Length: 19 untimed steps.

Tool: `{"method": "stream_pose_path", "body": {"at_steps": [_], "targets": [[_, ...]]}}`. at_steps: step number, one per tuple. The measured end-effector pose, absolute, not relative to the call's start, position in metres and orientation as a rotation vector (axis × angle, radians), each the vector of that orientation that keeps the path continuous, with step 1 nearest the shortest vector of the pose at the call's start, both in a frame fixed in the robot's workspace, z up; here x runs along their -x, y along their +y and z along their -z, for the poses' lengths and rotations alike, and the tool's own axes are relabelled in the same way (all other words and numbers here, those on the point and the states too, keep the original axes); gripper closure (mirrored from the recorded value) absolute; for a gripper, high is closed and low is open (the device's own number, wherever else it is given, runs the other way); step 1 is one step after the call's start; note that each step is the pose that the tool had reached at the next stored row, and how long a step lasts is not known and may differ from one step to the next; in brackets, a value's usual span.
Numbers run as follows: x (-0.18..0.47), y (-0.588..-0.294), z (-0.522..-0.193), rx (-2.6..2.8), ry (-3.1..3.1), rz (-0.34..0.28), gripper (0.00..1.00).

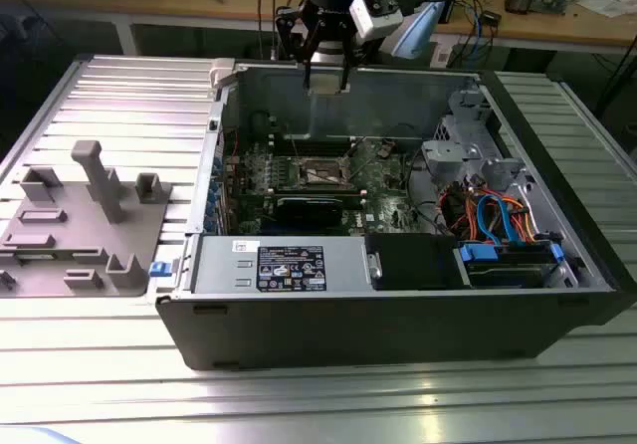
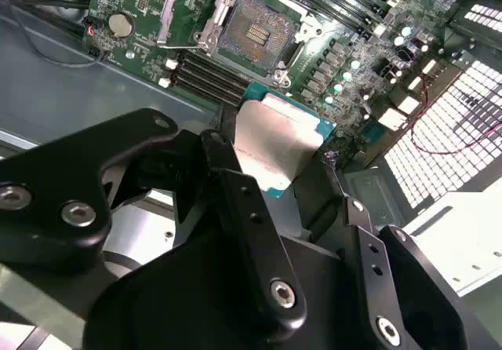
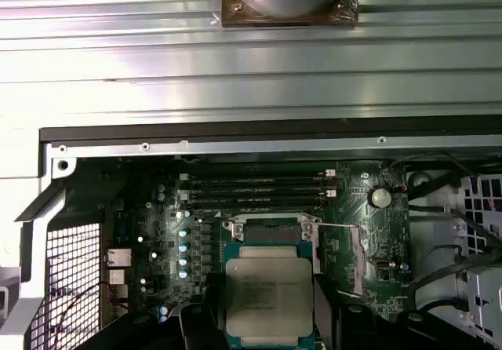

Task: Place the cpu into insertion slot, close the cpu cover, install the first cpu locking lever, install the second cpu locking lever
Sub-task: 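Place the cpu into insertion slot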

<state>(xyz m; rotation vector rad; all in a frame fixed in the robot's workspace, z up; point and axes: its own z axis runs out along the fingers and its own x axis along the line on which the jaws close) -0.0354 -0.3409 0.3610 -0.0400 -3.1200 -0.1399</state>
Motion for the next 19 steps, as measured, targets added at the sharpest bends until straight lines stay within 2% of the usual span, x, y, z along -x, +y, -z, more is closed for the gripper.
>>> {"method": "stream_pose_path", "body": {"at_steps": [19], "targets": [[0.0354,-0.3409,-0.3609,0.139,-3.12,0.14,0.46]]}}
